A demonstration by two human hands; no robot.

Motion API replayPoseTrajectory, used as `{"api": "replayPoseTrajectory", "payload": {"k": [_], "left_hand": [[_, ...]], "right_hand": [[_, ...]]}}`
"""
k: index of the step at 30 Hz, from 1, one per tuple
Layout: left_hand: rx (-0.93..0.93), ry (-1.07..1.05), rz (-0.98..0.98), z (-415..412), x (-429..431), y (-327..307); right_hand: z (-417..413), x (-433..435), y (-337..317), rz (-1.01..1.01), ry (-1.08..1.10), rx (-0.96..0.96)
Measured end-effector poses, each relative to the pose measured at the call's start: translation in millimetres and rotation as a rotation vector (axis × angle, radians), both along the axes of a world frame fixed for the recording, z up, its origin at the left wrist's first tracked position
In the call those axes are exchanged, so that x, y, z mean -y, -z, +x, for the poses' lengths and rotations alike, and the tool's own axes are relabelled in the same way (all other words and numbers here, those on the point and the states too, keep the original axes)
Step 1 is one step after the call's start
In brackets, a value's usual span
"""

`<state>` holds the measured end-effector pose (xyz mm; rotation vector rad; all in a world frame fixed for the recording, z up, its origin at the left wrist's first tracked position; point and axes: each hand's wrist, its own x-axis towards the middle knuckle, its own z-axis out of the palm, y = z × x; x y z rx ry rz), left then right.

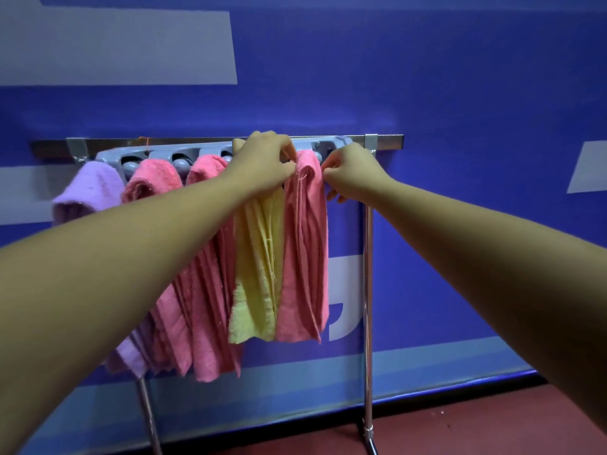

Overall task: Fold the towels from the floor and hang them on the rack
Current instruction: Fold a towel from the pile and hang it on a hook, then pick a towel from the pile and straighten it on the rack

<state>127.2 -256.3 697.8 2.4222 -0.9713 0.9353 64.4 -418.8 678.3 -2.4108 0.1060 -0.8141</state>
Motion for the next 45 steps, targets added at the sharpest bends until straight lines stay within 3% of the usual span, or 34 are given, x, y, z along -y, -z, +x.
{"api": "replayPoseTrajectory", "payload": {"k": [7, 10, 14, 20, 38, 45], "left_hand": [[-0.117, 0.185, -0.164, -38, -48, 28], [-0.167, 0.140, -0.121, -59, -69, 66], [-0.380, 0.078, -0.092, -91, -102, 127], [-0.537, -0.033, 0.065, -120, -151, 217], [-1.041, -0.251, 0.198, -150, -240, 467], [-1.193, -0.271, 0.406, -127, -268, 564]], "right_hand": [[-57, -12, 29, 0.057, 0.070, -0.076], [-86, -28, 54, 0.106, 0.080, -0.109], [-121, -54, 104, 0.151, 0.055, -0.198], [-151, -95, 196, 0.091, 0.005, -0.376], [-133, -186, 454, 0.141, -0.131, -0.813], [-113, -228, 547, 0.114, -0.221, -0.986]]}}
